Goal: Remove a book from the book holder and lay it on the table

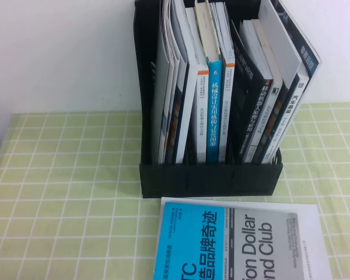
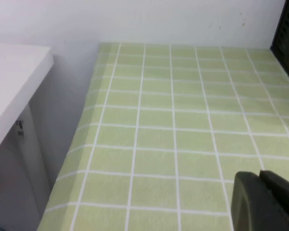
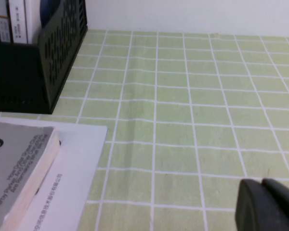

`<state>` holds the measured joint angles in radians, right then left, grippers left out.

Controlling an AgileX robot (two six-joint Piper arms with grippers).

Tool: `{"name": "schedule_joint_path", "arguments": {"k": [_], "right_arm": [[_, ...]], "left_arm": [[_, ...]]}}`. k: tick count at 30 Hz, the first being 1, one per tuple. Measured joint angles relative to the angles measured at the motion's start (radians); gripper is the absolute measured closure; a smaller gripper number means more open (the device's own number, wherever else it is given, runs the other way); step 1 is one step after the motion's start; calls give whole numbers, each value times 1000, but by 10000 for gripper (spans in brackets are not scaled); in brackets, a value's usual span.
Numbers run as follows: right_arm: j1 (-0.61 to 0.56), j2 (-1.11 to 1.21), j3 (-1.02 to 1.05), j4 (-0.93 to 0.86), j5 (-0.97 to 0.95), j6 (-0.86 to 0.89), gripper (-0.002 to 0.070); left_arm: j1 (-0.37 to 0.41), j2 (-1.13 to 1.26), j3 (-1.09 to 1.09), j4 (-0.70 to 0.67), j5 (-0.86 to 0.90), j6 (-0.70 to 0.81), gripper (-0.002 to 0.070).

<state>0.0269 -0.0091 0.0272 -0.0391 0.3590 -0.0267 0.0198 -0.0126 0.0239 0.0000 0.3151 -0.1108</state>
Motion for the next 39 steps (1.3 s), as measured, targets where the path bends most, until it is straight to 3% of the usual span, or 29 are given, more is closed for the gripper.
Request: {"name": "schedule_joint_path", "arguments": {"k": [4,11,18,23,31,39], "right_arm": [[0,0,2,0,-31,0,678],[0,0,2,0,-285,18,678],[0,0,2,0,-359,32,678],[0,0,2,4,-405,51,678],[0,0,2,8,-805,55,678],[0,0,2,8,-1143,78,678]], "left_arm": [[0,0,0,-20,-55,0,678],[0,0,0,-24,-232,-6,678],[0,0,0,-27,-233,-5,678],[0,0,2,-73,-273,-88,678],[0,0,6,-88,-416,-119,678],[0,0,6,-103,-901,-286,678]]}}
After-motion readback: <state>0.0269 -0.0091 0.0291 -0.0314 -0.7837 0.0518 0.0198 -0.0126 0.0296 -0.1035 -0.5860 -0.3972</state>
